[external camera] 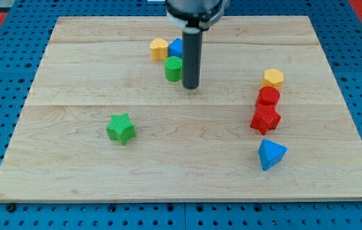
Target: Place the green circle above the yellow hexagon
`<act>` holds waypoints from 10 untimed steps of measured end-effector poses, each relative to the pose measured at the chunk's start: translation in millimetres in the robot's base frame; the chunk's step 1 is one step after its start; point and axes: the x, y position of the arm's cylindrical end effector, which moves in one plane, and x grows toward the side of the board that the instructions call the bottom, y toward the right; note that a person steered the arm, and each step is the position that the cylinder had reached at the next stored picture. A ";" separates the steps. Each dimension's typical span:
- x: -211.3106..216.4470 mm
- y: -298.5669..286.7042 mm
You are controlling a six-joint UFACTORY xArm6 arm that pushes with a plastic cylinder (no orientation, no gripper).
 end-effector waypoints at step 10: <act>-62.3 22.2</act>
